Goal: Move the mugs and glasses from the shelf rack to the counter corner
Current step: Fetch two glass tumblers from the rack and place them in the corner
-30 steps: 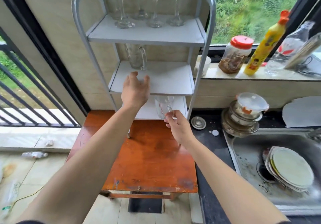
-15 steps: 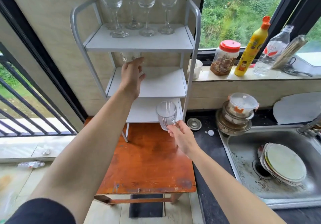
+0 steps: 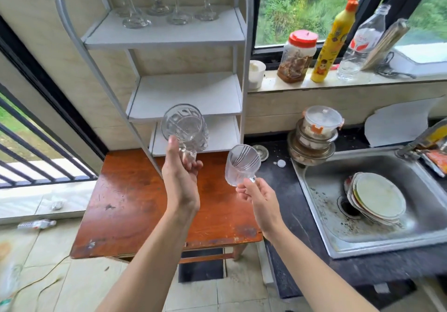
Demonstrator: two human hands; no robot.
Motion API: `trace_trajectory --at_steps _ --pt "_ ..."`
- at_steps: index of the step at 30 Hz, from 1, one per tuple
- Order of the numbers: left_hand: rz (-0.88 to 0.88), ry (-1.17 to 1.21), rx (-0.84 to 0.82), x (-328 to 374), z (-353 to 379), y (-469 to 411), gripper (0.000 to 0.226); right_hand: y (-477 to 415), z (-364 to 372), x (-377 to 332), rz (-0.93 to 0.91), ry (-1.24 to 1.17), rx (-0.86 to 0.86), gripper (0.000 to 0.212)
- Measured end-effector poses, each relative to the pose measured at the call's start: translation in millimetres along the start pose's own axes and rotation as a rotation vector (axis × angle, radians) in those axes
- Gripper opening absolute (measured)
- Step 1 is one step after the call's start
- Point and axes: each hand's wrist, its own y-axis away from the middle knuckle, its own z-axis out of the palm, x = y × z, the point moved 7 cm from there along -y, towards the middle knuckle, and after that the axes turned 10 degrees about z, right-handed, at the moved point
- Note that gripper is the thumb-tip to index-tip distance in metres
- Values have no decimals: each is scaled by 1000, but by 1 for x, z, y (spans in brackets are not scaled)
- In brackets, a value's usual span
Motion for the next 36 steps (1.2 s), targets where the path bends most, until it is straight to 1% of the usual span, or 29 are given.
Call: trace_trajectory --at_steps 3,5,9,10,14,17,20,24,25,28,30,32,36 --pt "-43 -90 1 -16 10 32 25 13 -34 1 -7 -66 67 33" --pt "-61 -143 -31 -27 22 53 34 22 -63 -3 -25 -100 116 32" --pt "-89 -206 -137 -53 67 101 43 45 -136 -15 -72 -170 207 24" --pt "-110 -215 -175 -63 85 119 44 52 -163 -16 -82 -198 242 24" --pt "-178 -240 -292 -106 159 202 34 93 -278 -16 -138 -269 391 33" --pt "-232 -296 -411 -143 226 289 33 144 -386 -6 -193 -244 511 40" --pt "-273 -358 -535 -180 289 376 28 202 -491 2 -228 -141 647 61" --pt "-298 -416 -708 -218 372 497 30 282 -618 17 -234 -108 838 73" --pt "-307 -428 -760 -226 392 529 32 303 -649 24 -225 -121 895 72" --pt "-353 -446 -918 -250 441 619 37 357 -727 46 -178 -147 1073 60" --pt "-359 -461 -1031 -266 467 671 39 385 -769 66 -153 -214 1159 56" --pt "-370 -492 -1150 -283 493 726 41 416 -813 90 -145 -297 1251 55" --pt "-420 -486 -1354 -318 540 833 40 472 -892 132 -132 -363 1407 56"
